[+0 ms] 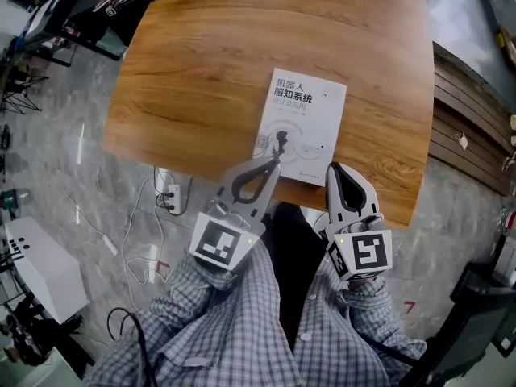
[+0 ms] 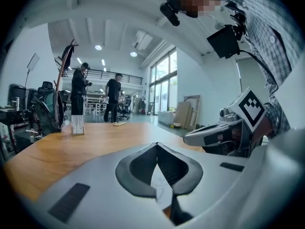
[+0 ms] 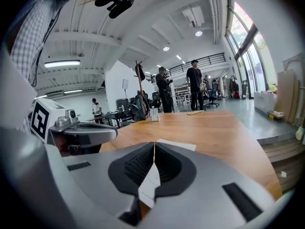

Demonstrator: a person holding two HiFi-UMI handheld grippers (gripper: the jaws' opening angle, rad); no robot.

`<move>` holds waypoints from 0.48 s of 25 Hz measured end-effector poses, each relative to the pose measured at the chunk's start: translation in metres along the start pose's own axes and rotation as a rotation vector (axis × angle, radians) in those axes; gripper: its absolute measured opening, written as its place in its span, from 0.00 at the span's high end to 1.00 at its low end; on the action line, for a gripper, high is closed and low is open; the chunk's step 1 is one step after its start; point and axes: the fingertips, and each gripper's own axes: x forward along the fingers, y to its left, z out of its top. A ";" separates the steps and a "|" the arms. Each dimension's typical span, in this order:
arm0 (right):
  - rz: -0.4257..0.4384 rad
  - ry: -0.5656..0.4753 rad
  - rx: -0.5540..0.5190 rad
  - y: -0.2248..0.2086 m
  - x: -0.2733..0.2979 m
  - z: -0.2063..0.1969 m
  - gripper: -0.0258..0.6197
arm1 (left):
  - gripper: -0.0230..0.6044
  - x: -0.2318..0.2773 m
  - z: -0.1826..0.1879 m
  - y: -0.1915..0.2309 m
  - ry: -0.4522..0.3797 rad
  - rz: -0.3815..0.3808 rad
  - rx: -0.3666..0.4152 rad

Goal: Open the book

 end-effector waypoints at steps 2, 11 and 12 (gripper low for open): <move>0.011 0.013 0.001 -0.005 0.006 -0.004 0.93 | 0.96 0.008 -0.004 0.004 0.011 0.015 -0.004; -0.067 0.161 0.087 -0.042 0.030 -0.044 0.92 | 0.96 0.046 -0.042 0.006 0.100 -0.020 -0.012; -0.078 0.183 0.099 -0.046 0.037 -0.049 0.92 | 0.96 0.051 -0.048 0.010 0.109 -0.023 -0.011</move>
